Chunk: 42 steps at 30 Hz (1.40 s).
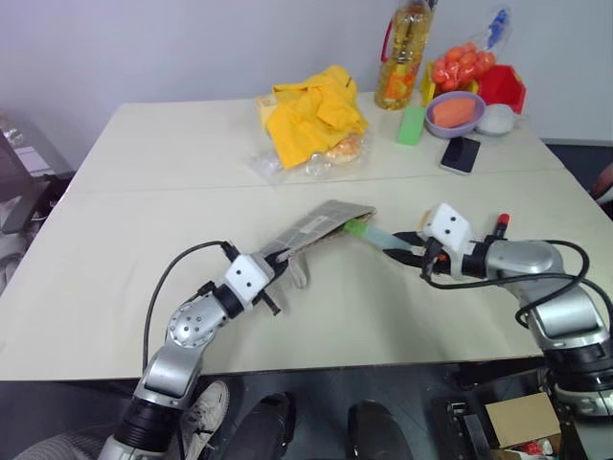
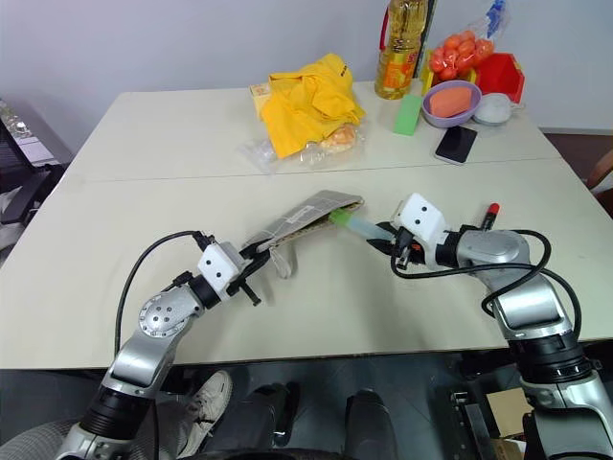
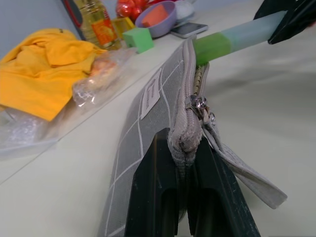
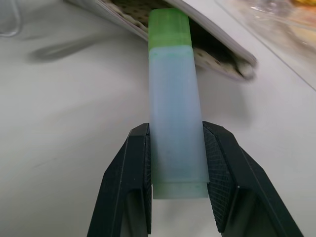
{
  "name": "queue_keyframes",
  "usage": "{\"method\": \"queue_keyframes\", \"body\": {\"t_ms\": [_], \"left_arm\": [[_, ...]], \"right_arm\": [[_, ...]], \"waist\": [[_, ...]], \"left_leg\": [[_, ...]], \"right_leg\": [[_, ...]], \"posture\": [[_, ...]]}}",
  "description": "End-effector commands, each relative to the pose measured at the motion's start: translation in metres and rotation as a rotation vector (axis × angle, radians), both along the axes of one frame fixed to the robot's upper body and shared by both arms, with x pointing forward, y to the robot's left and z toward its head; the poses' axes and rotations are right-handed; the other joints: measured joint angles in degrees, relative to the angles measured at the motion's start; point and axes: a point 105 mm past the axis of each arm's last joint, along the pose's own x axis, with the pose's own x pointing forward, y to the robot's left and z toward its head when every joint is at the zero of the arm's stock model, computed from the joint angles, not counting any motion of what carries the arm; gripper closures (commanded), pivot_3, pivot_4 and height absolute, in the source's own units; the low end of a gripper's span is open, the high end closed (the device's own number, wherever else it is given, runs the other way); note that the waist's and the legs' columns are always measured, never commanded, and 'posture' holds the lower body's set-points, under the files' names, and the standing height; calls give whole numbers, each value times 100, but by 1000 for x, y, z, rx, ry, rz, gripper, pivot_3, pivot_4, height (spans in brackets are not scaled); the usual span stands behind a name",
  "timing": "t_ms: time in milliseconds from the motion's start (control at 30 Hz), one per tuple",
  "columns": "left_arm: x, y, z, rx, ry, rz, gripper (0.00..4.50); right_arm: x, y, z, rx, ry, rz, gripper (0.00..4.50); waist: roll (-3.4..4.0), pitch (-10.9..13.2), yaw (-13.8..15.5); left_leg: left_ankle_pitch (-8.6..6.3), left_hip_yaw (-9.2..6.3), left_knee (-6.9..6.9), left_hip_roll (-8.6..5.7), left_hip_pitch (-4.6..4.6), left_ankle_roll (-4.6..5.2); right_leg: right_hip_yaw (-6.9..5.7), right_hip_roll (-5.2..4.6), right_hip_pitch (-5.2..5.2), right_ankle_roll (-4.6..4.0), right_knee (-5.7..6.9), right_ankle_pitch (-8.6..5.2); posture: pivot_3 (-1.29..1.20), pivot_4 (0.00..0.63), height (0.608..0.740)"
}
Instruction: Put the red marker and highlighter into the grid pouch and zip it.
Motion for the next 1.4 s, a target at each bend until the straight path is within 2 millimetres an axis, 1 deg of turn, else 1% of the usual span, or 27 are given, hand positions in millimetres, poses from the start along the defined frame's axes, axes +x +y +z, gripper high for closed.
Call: {"method": "queue_keyframes", "body": {"t_ms": [33,167,300,400,467,533,567,633,667,700,800,900,967,1000,1067,1100,1133,1200,1267,1333,1400], "left_arm": [[-8,-7,13,19,-68,-73,4500],[-13,-11,12,54,-64,-151,4500],[-19,-13,13,79,-52,-224,4500],[-19,-13,15,87,-48,-245,4500],[-17,-12,15,88,-47,-243,4500],[-15,-10,15,92,-46,-230,4500],[-13,-8,15,94,-45,-222,4500],[-11,-6,15,87,-43,-204,4500],[-9,-5,15,73,-38,-188,4500],[-7,-5,16,62,-34,-177,4500],[-5,-6,16,38,-26,-157,4500],[-4,-10,15,16,-16,-149,4500],[-2,-11,14,1,-8,-129,4500],[0,-12,14,-9,-4,-118,4500],[4,-13,13,-23,0,-97,4500],[5,-14,12,-31,3,-89,4500],[6,-16,12,-34,4,-86,4500],[7,-18,10,-39,8,-79,4500],[7,-21,9,-46,10,-75,4500],[8,-23,9,-51,9,-74,4500],[9,-24,9,-55,8,-73,4500]], "right_arm": [[-3,6,13,-111,-72,92,3610],[-9,14,14,-256,-107,210,3610],[-9,20,15,-351,-156,282,3610],[-10,26,13,-376,-169,315,3610],[-10,26,12,-373,-161,315,3610],[-9,25,15,-347,-146,290,2579],[-9,25,17,-323,-137,281,2156],[-11,25,23,-272,-124,262,1182],[-10,21,30,-238,-133,229,686],[-10,16,36,-206,-138,199,122],[-10,1,50,-108,-135,102,122],[-6,-24,60,-23,-139,-36,122],[1,-52,63,89,-96,-188,122],[4,-66,62,133,-78,-266,46],[9,-89,56,199,-52,-413,46],[15,-106,49,205,-44,-537,46],[18,-118,44,220,-35,-630,46],[23,-136,34,273,-15,-778,46],[24,-147,22,302,18,-900,46],[24,-152,12,323,57,-988,46],[23,-158,0,309,87,-1066,46]], "waist": [[0,0,-1],[0,0,-3],[0,0,-5],[0,0,-5],[0,0,4],[-1,1,5],[-1,1,2],[-1,1,1],[-1,1,1],[-1,1,3],[-2,1,11],[-2,1,16],[-2,1,13],[-2,1,13],[-2,1,12],[-2,1,11],[-2,0,10],[-1,0,1],[1,-1,-5],[2,-1,-6],[2,-1,-1]], "left_leg": [[0,0,0,0,0,0],[0,1,0,0,0,0],[0,1,-1,0,0,0],[0,0,-1,0,0,0],[0,-1,-1,0,0,0],[0,-1,0,0,0,0],[0,-1,0,0,0,0],[0,-1,0,0,0,0],[0,-2,-1,0,0,0],[0,-2,-2,0,0,0],[-1,-2,-1,0,-2,2],[-2,-2,0,0,-2,2],[-2,-2,0,0,-1,3],[-2,-2,0,0,-1,3],[-2,-1,2,0,-1,3],[-2,-1,1,0,0,3],[-2,-1,1,0,0,3],[-2,0,0,0,0,3],[-1,1,-1,0,0,3],[-1,3,-2,0,0,2],[-1,4,0,0,0,2]], "right_leg": [[0,0,0,0,0,0],[-1,0,0,0,-1,0],[0,0,0,0,-1,0],[-1,0,0,0,-1,0],[-1,0,0,0,-2,0],[-1,-1,1,0,-2,0],[-1,-1,1,0,-3,0],[0,-1,0,0,-3,0],[0,-1,0,0,-3,0],[0,-1,-1,0,-3,0],[-1,-2,1,0,-6,0],[-2,-2,3,0,-7,0],[-3,-2,4,0,-8,0],[-3,-2,4,0,-8,0],[-3,-2,5,-1,-7,0],[-3,-2,6,-1,-7,1],[-3,-2,5,-1,-7,0],[-2,-2,4,-1,-7,1],[0,-2,1,-1,-5,1],[1,-2,0,-1,-3,1],[2,-2,1,-1,-2,1]], "posture": [[0,150,740],[0,150,740],[0,150,740],[0,150,740],[0,150,740],[0,150,740],[0,150,740],[0,150,740],[0,150,740],[0,150,740],[0,150,740],[0,150,740],[0,150,740],[0,150,740],[0,150,740],[0,150,740],[0,150,740],[0,150,740],[0,150,740],[0,150,740],[0,150,740]]}}
